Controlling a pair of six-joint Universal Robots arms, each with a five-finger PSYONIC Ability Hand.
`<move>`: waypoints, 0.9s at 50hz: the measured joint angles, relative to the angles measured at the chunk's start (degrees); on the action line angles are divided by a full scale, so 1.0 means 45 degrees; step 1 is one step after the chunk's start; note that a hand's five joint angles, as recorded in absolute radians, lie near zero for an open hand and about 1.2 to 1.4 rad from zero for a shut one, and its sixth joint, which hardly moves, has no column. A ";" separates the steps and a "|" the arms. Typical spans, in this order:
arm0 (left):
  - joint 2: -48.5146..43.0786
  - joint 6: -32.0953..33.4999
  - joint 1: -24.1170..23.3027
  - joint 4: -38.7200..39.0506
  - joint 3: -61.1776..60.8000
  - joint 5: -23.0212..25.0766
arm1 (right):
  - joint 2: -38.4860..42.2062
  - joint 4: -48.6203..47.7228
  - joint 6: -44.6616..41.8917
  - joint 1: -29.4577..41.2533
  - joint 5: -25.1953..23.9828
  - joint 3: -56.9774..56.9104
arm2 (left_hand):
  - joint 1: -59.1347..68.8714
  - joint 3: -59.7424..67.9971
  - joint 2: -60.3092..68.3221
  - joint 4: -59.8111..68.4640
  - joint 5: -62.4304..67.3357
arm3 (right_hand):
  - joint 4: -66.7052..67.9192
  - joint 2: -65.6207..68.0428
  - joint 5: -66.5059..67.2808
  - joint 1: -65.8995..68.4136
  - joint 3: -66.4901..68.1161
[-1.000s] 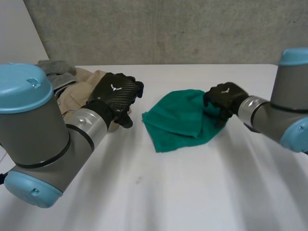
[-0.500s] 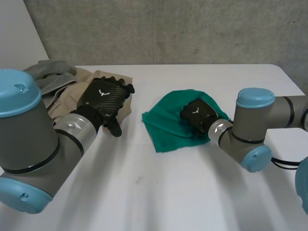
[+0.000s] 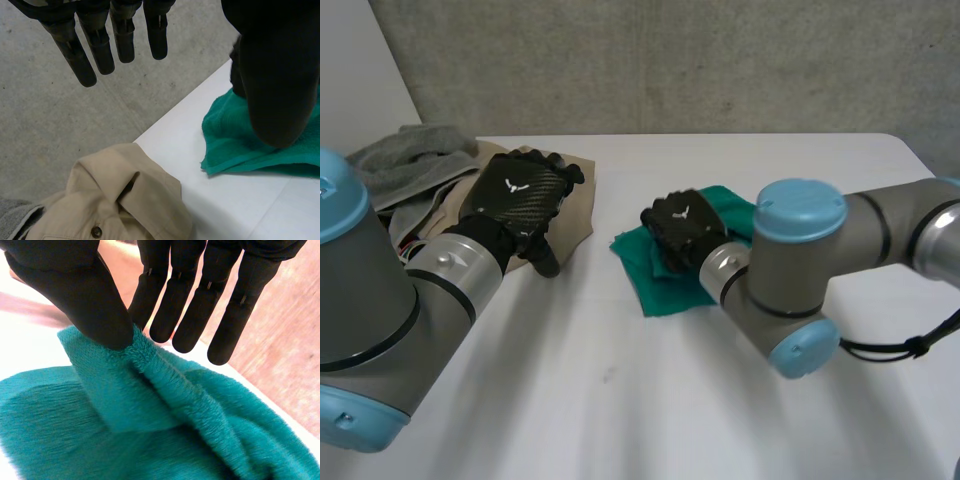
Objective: Fold the laundry.
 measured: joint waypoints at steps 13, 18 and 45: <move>-0.0453 0.0019 -0.0332 0.0333 0.0084 0.0001 | -0.0634 0.0831 0.2024 -0.0247 0.0896 0.0087 | 0.0000 -0.0001 0.0000 0.0000 -0.0001 | -0.9992 -0.9704 -0.9705 -0.9072 -0.9784; -0.0933 -0.0018 -0.0624 0.0680 0.0521 -0.0010 | -0.1888 0.1157 0.1997 -0.1763 0.0536 0.0196 | 0.0000 -0.0001 -0.0002 -0.0038 0.0000 | -1.0147 -0.9717 -0.9855 -0.9119 -0.9903; -0.9337 -0.1733 -0.2596 -0.1916 1.0021 -0.0553 | 0.1589 0.2042 0.1144 -0.5505 -0.0761 -0.1831 | 0.0748 0.0900 0.0951 0.0967 0.1198 | -0.9807 -0.9688 -0.9075 -0.8867 -0.9814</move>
